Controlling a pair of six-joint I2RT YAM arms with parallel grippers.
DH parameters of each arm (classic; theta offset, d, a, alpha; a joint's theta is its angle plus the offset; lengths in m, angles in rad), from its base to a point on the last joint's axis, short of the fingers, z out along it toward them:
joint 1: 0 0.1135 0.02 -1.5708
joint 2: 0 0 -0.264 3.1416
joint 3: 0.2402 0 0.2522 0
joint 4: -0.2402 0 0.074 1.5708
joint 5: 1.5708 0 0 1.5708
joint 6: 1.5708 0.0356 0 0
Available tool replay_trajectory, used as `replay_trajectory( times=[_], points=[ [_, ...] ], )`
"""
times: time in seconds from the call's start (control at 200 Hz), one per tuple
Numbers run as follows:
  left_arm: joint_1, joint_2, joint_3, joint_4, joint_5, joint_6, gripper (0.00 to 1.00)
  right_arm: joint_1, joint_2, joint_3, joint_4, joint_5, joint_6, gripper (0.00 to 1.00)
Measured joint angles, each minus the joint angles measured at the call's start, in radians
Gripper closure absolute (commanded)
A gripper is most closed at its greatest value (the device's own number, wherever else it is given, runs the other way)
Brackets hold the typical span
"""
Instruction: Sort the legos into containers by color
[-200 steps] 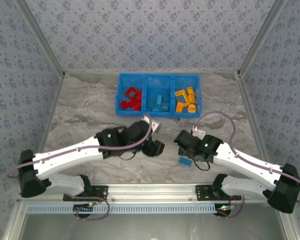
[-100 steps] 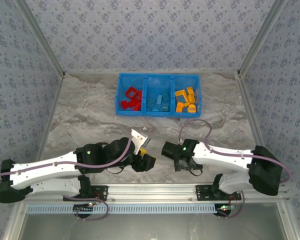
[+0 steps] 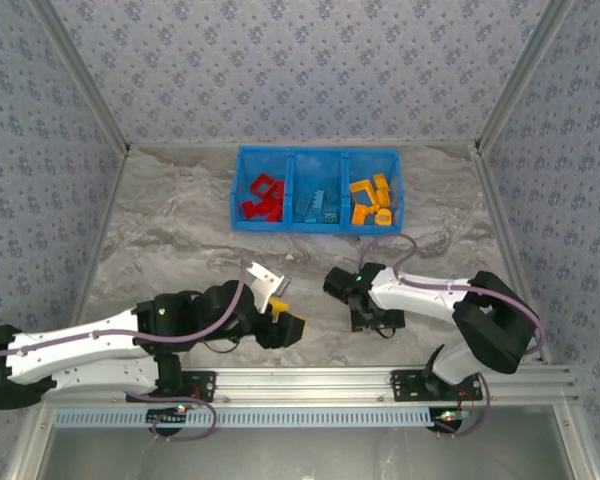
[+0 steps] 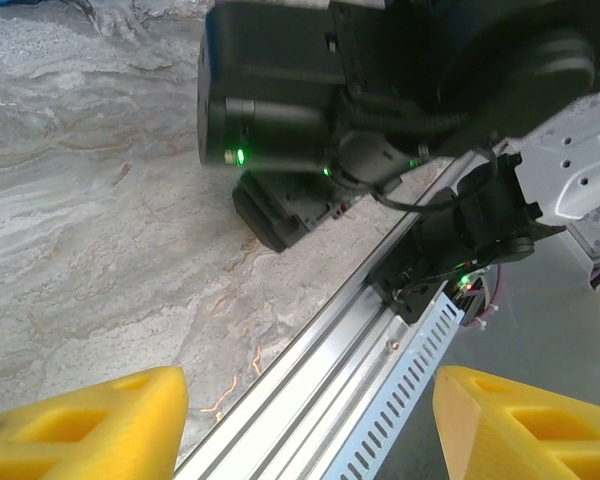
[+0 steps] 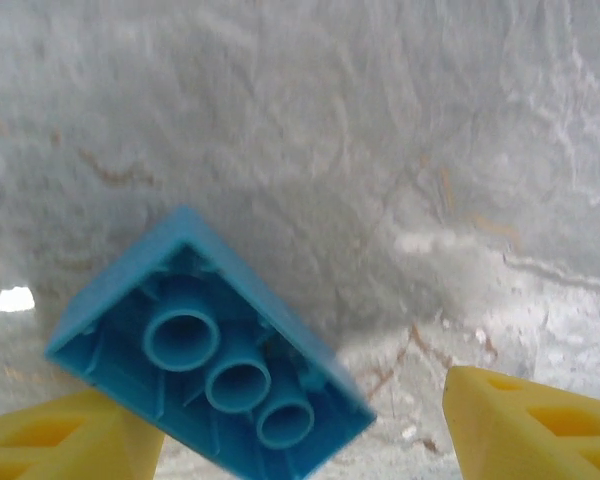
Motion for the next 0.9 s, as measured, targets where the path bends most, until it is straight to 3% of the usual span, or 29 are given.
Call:
replay_trajectory(
  times=[0.48, 0.66, 0.799, 0.899],
  points=[
    [0.000, 0.029, 0.000, 0.002, 0.000, -0.007, 0.33, -0.174, -0.040, -0.063, 0.180, -0.132, -0.103, 0.51],
    [0.000, 0.045, 0.000, 0.003, -0.005, -0.007, 0.34, -0.183, -0.069, -0.089, 0.225, -0.165, -0.093, 0.65],
    [0.000, 0.046, 0.013, -0.029, -0.076, -0.024, 0.34, -0.151, -0.090, -0.076, 0.211, -0.125, -0.092, 0.67],
    [0.002, 0.047, 0.074, -0.097, -0.158, -0.026, 0.32, -0.112, -0.097, 0.025, 0.158, -0.077, -0.108, 0.67]
  ],
)
